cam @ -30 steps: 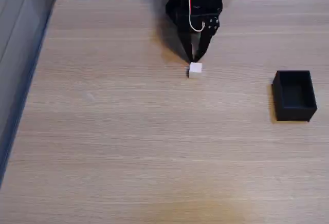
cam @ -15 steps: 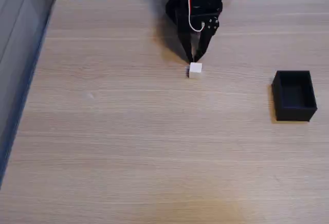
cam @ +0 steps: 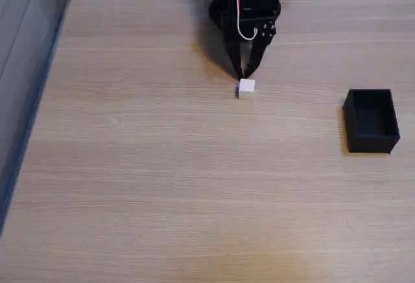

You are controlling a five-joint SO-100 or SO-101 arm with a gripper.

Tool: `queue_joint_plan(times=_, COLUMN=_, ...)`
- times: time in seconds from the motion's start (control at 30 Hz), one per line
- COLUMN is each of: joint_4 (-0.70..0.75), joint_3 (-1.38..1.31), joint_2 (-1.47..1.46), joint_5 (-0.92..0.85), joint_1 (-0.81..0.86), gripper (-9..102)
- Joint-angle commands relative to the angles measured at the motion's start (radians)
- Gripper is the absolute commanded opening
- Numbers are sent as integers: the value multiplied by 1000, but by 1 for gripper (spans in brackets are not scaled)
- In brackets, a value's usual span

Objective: Pick a white block and place it in the black box.

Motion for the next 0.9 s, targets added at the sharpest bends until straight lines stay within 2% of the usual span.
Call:
queue_joint_plan(times=0.0, joint_4=3, joint_3=15, joint_2=3, joint_5=-6, joint_1=6, gripper=0)
queue_joint_plan(times=0.23, joint_4=3, joint_3=15, joint_2=3, joint_5=2, joint_1=6, gripper=1)
queue_joint_plan(times=0.57, joint_4=3, joint_3=15, joint_2=3, joint_5=-2, joint_1=17, gripper=17)
queue_joint_plan(times=0.87, joint_4=-8, joint_3=14, joint_2=3, joint_5=-61, joint_1=25, gripper=23)
